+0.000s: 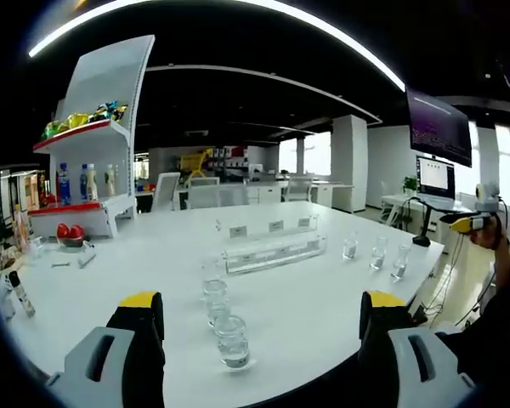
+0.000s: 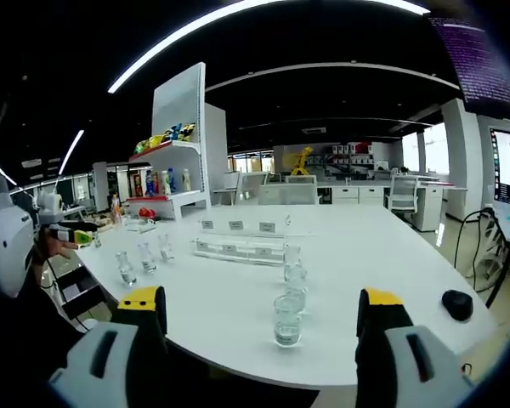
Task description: Identify the label on the chemical reagent bottle, grasp the chemical reagent bottle, and place it in the designated position on the reagent rack
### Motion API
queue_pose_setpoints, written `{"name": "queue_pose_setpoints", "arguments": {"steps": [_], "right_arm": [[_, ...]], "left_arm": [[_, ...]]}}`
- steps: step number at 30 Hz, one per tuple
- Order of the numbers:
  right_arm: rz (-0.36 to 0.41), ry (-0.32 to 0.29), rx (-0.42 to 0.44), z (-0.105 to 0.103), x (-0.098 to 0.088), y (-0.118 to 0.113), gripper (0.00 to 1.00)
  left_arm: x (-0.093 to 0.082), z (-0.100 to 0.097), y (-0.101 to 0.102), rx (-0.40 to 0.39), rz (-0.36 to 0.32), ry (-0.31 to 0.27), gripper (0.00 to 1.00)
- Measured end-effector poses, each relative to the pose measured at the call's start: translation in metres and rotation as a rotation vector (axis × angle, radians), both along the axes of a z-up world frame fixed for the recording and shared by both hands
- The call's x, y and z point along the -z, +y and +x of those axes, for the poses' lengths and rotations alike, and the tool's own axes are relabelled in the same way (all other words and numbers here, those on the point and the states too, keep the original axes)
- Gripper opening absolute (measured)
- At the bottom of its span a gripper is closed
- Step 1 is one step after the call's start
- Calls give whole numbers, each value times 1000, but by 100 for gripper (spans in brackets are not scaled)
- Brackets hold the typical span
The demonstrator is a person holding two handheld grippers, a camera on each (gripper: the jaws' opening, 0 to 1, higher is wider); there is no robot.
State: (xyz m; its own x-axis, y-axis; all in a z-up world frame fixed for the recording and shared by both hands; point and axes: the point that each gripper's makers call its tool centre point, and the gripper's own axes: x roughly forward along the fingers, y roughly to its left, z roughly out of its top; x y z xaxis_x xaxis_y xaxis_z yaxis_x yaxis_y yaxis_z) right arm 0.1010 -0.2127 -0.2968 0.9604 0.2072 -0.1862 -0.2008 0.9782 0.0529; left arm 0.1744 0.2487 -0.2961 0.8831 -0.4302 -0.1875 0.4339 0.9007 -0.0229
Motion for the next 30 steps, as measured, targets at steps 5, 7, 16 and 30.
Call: {"name": "queue_pose_setpoints", "arguments": {"steps": [5,7,16,30], "right_arm": [[-7,2,3,-1,0,-1,89],[-8,3,3,-1,0,-1,89],[-13,4,2,-2,0,0,89],[-24,14,-4,2,3,0,89]], "left_arm": [[1,0,-1,2,-2,1,95],[2,0,-2,2,-3,3,95],[2,-1,-1,4,-2,4,95],[5,0,-3,11,14,5,95]]}}
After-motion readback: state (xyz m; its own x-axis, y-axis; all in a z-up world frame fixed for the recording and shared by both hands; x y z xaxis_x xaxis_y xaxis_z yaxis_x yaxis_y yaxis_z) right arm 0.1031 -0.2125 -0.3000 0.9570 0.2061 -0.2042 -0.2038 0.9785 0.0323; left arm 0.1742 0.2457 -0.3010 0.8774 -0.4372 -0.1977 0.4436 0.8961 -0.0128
